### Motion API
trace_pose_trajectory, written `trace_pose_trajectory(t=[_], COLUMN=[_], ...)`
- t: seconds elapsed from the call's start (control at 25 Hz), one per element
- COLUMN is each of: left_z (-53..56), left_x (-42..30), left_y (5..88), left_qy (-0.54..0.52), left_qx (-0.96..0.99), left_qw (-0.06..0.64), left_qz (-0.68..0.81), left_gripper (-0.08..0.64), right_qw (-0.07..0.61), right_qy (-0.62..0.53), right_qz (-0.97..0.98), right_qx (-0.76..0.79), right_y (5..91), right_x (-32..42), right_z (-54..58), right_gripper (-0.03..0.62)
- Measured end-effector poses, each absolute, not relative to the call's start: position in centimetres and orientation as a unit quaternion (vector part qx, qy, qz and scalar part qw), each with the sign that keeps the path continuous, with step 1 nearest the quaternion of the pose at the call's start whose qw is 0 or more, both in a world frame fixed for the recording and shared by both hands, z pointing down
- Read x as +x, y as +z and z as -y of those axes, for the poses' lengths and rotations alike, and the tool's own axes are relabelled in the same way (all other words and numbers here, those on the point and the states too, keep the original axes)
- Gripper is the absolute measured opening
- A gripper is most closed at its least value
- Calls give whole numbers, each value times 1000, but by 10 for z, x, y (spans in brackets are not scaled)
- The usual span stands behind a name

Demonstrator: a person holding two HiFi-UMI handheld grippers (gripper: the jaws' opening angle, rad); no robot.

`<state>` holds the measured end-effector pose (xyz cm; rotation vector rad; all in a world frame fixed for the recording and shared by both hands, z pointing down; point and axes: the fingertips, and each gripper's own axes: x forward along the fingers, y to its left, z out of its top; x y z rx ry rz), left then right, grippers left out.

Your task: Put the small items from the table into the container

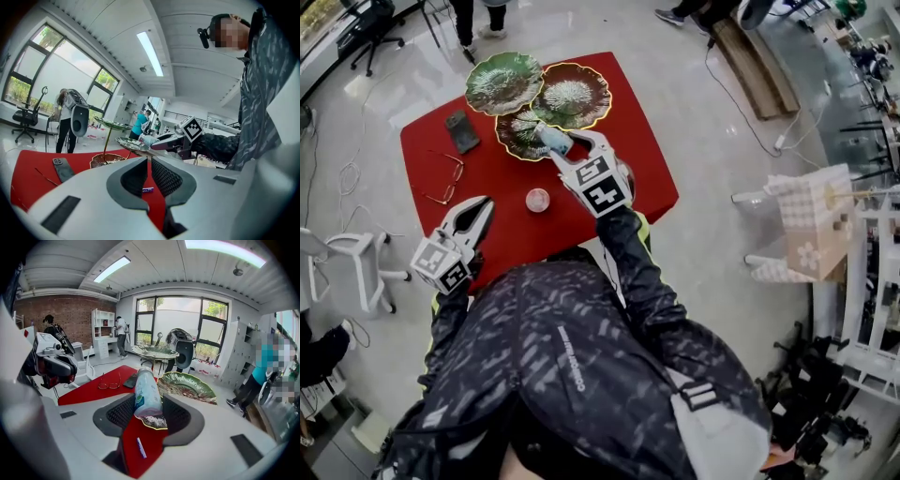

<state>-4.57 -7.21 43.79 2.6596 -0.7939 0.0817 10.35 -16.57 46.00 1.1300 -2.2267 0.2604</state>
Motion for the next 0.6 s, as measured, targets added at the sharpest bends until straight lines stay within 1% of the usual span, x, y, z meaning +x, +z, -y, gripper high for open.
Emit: trace_pose_trajectory(t=[0.6], left_z=[85], left_x=[-15], left_y=[453], left_qy=[28], left_qx=[919], left_qw=[190], left_qz=[344], left_gripper=[32], right_qw=[320], right_qy=[85], right_qz=[859], right_qx=[391], right_y=[477], right_x=[135], right_z=[214], right_gripper=[193])
